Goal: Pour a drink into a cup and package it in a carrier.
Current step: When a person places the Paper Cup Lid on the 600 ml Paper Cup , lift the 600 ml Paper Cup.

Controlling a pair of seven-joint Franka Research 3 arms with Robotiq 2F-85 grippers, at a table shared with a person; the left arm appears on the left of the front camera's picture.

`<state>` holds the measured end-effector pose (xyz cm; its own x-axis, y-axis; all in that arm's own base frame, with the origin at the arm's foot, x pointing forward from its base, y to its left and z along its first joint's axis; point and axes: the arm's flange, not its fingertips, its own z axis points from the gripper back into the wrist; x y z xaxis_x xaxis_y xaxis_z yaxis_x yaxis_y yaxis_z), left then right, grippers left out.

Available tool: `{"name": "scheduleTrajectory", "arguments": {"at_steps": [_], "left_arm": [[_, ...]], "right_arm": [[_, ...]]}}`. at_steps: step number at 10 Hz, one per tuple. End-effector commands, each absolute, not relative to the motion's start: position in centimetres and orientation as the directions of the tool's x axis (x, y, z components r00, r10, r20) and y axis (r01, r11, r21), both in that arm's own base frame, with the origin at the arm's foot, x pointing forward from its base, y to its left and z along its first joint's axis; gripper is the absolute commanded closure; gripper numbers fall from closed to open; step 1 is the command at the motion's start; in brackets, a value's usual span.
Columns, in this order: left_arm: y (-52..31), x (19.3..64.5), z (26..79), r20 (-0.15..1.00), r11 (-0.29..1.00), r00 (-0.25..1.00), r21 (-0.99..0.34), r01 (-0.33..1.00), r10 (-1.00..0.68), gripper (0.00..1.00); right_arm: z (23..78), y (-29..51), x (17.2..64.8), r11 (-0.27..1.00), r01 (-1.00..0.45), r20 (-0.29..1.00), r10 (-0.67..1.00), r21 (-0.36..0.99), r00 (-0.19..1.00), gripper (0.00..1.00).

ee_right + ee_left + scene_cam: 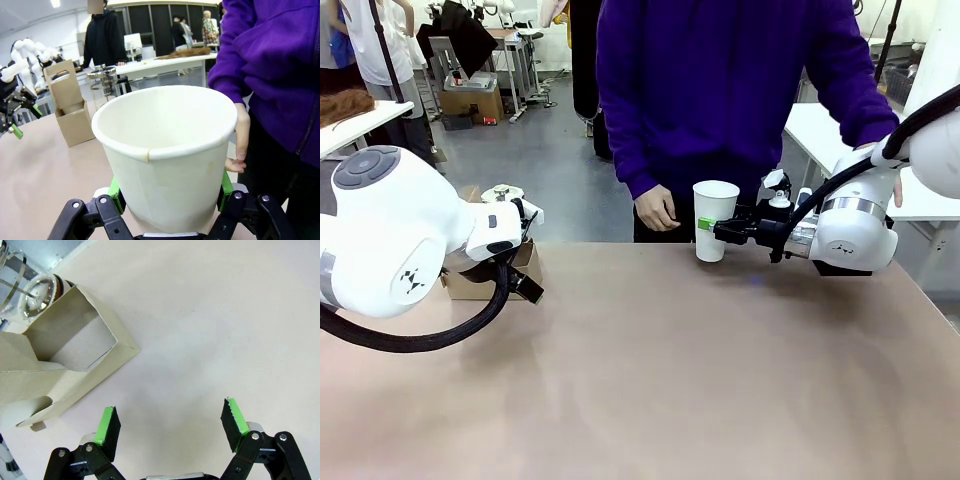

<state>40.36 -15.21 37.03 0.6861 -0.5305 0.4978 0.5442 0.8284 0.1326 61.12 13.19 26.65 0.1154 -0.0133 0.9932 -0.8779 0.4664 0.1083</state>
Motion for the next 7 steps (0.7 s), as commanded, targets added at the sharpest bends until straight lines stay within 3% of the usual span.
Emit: {"name": "scheduleTrajectory", "arguments": {"at_steps": [1, 7], "left_arm": [[-15.16, 40.35, 37.06, 0.499, 0.829, 0.686, 0.131, 0.544, -0.529, 0.00], [-15.16, 40.35, 37.06, 0.499, 0.829, 0.686, 0.131, 0.544, -0.529, 0.00]], "right_arm": [[26.84, 13.43, 61.14, 0.472, -0.875, 0.994, -0.024, 0.108, 0.110, 0.20], [26.84, 13.43, 61.14, 0.472, -0.875, 0.994, -0.024, 0.108, 0.110, 0.20]]}}
